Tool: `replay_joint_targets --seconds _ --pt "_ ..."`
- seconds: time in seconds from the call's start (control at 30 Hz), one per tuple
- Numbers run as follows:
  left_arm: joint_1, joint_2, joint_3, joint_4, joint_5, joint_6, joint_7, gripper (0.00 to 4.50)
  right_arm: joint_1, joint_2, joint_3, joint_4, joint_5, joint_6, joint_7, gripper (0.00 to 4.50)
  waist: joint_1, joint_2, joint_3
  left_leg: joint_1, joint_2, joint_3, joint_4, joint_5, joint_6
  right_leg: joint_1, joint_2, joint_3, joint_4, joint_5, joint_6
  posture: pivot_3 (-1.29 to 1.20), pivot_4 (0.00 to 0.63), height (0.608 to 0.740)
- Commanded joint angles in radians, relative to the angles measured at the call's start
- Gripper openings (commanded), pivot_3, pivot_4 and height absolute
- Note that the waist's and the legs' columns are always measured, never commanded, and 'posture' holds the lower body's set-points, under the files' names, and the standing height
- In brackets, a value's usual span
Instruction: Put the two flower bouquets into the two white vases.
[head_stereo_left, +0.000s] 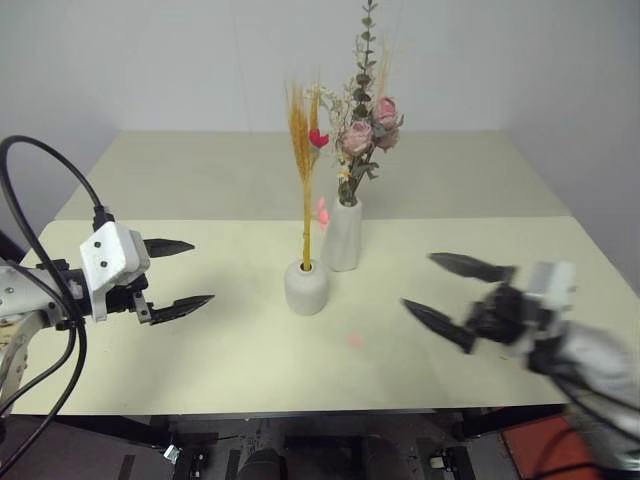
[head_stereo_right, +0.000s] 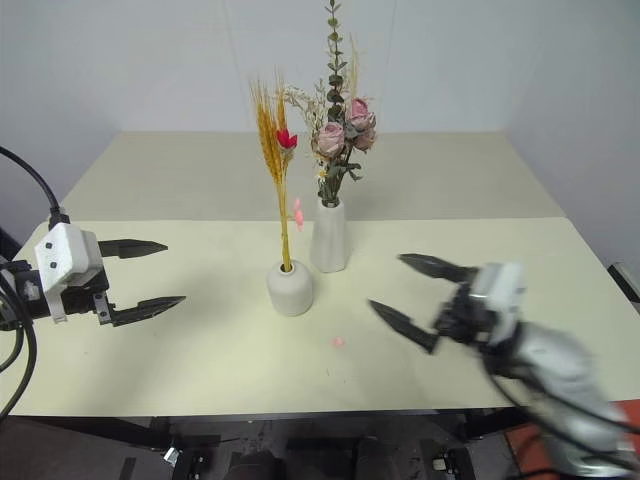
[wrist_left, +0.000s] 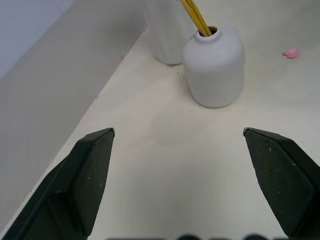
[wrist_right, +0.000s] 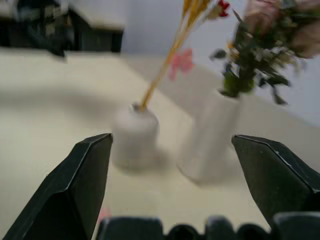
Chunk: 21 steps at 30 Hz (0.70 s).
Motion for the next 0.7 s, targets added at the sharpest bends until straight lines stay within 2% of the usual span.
replay_joint_targets --seconds 0.03,0.17,0.27,0.7 --pt "-0.04 0.022 0.005 0.006 0.002 -0.018 -0.008 4.5 0.042 -0.1 -0.207 0.059 0.026 0.021 0.138 4.49 0.002 0.0 0.0 0.0 0.001 0.0 0.0 0.0 0.0 0.001 0.001 0.0 -0.001 0.0 0.0 0.0 0.15 0.74" --pt "-0.047 0.022 0.004 0.014 0.007 -0.023 -0.014 4.5 0.086 -0.153 -0.352 0.136 -0.009 0.023 0.196 4.49 0.003 -0.001 0.0 0.0 0.001 0.001 0.001 0.0 0.0 0.002 0.001 0.0 -0.004 0.0 0.001 0.0 0.15 0.74" --pt "-0.043 0.024 0.012 0.015 0.006 -0.022 -0.017 4.5 0.107 -0.15 -0.396 0.137 -0.04 0.037 0.175 4.49 0.003 -0.001 -0.001 -0.001 0.001 0.001 0.001 0.0 0.0 0.002 0.001 0.0 -0.004 0.0 0.001 0.0 0.15 0.74" --pt "-0.036 0.044 0.051 0.029 -0.013 -0.003 -0.032 4.5 0.061 -0.137 -0.375 0.093 -0.045 0.065 0.118 4.49 0.004 -0.001 0.0 -0.001 0.001 0.001 0.001 0.0 0.0 0.002 0.0 0.001 -0.004 0.0 0.001 0.0 0.15 0.74"
